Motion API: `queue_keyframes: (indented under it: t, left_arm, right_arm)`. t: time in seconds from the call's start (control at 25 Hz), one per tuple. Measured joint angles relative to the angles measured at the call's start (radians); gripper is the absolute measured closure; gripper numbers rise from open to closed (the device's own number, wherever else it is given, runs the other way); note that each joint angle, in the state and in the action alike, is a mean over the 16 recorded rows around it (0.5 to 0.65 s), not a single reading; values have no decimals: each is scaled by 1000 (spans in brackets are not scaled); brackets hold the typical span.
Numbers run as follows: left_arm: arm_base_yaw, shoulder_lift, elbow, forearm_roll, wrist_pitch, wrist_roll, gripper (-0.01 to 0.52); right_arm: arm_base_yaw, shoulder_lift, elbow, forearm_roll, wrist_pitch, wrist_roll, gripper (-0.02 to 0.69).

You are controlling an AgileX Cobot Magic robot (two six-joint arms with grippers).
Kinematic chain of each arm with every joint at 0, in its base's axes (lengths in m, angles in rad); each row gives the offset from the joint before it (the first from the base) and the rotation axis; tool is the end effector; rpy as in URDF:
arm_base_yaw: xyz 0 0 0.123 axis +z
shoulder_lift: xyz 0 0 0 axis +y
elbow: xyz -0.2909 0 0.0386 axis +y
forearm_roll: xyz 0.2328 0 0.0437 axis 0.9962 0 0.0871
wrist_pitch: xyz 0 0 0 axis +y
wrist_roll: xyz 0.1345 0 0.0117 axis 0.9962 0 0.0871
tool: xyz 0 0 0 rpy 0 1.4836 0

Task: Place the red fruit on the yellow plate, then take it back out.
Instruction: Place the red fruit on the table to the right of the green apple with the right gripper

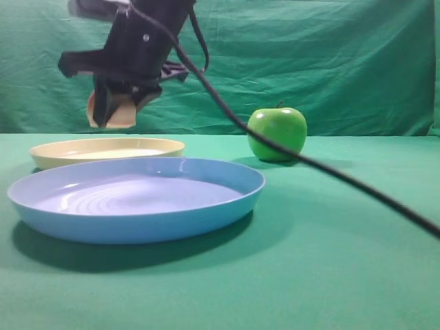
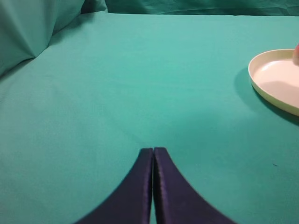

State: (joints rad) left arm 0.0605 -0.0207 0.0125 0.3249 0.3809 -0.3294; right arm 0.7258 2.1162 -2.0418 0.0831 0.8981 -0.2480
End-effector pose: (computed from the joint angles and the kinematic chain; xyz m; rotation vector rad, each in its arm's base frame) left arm 0.0690 0.0202 0.1657 -0.1631 1.8310 0.1333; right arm 0.3717 0.3416 0.2738 -1.1277 2.2058 0.3097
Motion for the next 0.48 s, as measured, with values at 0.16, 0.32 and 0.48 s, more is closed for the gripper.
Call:
queue_keyframes:
  t: [0.16,0.32,0.48]
  left_arm:
    - [0,0,0,0,0,0,514]
    - [0,0,0,0,0,0,514]
    - [0,0,0,0,0,0,514]
  right_arm:
    - [-25,-123,34,-43,99,74,465]
    - [-61,-256,128,-79,155,132,465]
    - [-103,-402,293,-102,153,174,465]
